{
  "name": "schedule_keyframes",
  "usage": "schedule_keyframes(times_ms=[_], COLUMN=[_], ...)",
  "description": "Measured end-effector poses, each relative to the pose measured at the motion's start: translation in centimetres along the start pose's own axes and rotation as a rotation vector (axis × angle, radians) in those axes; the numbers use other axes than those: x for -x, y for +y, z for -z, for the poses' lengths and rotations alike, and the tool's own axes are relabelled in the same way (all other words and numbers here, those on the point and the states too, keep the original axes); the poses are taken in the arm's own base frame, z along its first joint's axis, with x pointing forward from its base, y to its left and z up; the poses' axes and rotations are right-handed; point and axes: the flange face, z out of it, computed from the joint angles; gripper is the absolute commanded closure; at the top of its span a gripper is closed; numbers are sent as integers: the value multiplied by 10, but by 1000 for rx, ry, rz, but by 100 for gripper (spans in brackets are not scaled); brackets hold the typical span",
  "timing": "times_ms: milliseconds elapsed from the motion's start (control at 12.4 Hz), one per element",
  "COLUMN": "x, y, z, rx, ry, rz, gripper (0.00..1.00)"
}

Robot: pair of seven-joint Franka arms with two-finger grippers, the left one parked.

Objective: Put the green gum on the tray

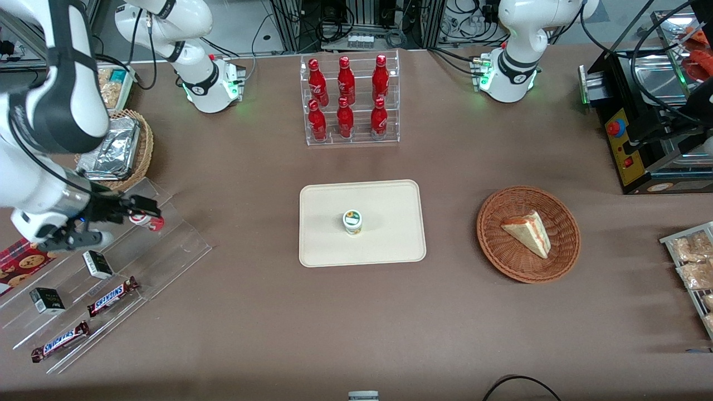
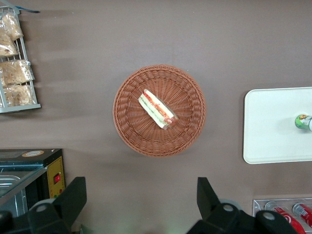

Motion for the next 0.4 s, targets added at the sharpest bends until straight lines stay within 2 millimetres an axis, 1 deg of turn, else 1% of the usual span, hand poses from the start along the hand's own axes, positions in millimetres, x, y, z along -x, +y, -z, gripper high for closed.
schedule_keyframes(times_ms=[161,402], x=[17,35], y=[5,10], z=[16,34], rx=[26,21], ry=[-18,-30], rz=[-1,-11], gripper=[0,0])
